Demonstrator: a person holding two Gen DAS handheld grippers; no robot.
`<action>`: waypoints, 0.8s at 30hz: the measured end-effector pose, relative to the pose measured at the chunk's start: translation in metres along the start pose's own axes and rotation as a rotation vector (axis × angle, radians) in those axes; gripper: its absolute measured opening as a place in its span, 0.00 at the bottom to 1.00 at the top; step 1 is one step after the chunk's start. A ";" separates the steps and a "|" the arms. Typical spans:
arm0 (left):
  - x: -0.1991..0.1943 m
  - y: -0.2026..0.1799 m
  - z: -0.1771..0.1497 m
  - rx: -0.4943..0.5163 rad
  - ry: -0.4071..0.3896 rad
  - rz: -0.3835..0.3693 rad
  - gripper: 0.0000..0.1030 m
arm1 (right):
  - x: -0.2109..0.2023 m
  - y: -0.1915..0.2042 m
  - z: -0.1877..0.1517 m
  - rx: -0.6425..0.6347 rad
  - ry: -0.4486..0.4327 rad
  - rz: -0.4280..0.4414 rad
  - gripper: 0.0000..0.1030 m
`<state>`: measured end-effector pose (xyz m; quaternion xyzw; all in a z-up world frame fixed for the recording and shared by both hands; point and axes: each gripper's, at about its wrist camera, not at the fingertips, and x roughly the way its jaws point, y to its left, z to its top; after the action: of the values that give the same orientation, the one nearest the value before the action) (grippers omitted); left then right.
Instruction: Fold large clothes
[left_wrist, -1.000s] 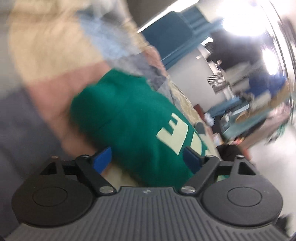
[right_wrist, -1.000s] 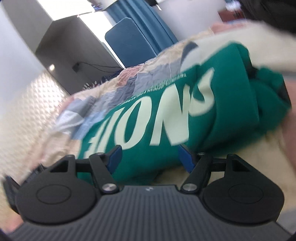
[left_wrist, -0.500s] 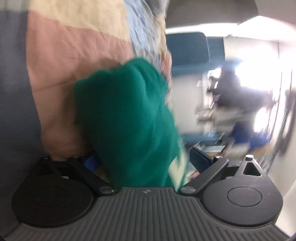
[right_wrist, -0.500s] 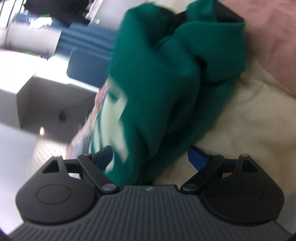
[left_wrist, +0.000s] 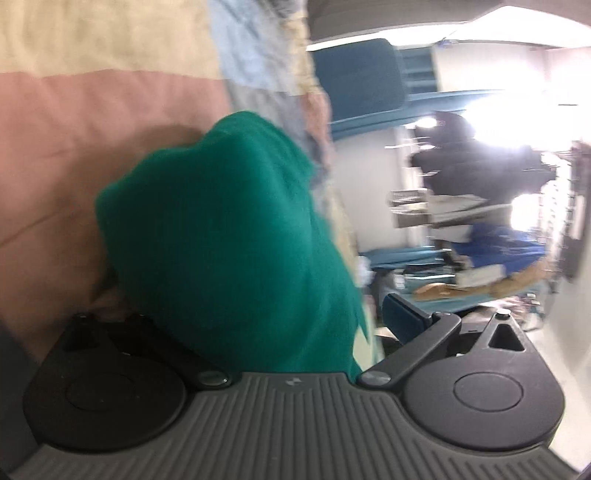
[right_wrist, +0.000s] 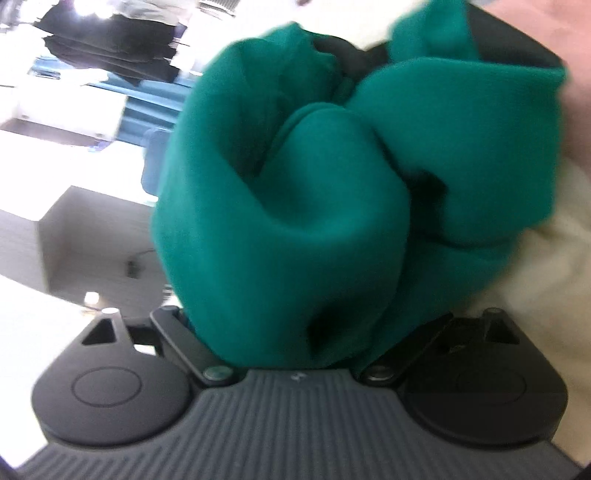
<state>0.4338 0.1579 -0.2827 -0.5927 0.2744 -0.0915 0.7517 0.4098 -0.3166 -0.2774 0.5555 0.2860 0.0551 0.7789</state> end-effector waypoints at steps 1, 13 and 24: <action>0.001 0.000 0.002 -0.006 0.002 -0.023 1.00 | -0.001 0.003 0.001 -0.005 -0.003 0.031 0.92; 0.029 -0.001 0.005 -0.007 -0.010 0.139 1.00 | 0.029 -0.001 -0.010 -0.009 0.009 -0.029 0.92; 0.017 -0.019 -0.003 0.163 -0.047 0.227 0.46 | 0.021 0.037 -0.027 -0.207 -0.031 -0.037 0.39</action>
<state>0.4501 0.1426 -0.2708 -0.4968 0.3138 -0.0137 0.8090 0.4225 -0.2716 -0.2580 0.4675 0.2767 0.0613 0.8374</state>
